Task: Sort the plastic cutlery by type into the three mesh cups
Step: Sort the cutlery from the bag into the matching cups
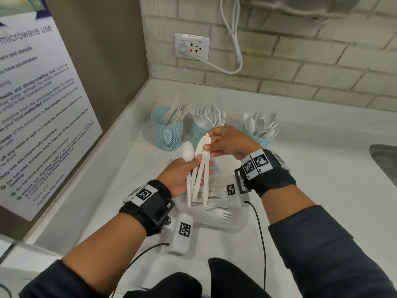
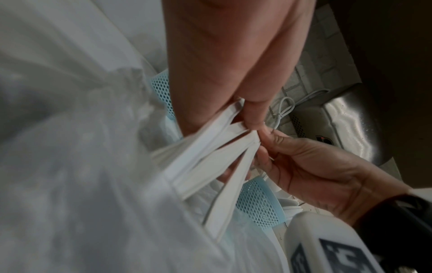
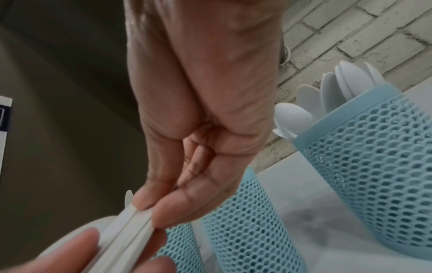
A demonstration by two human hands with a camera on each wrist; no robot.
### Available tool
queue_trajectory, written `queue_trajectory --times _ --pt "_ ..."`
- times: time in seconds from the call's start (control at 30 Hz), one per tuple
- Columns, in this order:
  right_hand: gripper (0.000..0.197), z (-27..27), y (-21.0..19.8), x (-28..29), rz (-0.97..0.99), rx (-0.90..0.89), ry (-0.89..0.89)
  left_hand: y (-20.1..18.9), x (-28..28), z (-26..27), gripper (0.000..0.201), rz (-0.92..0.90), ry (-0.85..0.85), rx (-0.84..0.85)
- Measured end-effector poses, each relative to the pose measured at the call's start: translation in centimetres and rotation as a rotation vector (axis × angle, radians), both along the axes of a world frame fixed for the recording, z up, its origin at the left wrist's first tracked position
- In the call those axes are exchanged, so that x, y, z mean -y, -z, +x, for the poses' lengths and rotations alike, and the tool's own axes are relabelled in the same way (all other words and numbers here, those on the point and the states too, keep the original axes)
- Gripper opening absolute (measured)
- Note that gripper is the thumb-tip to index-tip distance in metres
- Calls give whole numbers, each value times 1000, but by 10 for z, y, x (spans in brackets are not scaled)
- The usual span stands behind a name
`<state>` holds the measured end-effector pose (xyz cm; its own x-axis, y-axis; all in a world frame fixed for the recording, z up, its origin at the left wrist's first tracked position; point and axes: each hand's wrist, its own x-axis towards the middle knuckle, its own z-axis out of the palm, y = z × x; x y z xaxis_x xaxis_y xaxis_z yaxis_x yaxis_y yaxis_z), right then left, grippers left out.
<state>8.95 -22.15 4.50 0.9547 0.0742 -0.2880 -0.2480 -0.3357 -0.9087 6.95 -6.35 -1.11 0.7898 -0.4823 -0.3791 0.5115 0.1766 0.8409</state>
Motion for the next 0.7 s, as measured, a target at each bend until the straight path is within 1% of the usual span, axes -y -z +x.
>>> queue_trajectory --times 0.2,0.4,0.53,0.7 --pt "18 2 -1 -3 58 5 26 -1 0 0 25 10 42 -3" --pt "20 3 -2 -5 83 -44 6 1 -1 1 23 -15 37 -14" --pt "21 2 -1 -6 69 -22 2 -1 -1 0 25 -19 42 -25" --pt "23 4 -2 -5 30 8 -12 -3 -4 -4 33 -6 161 -54"
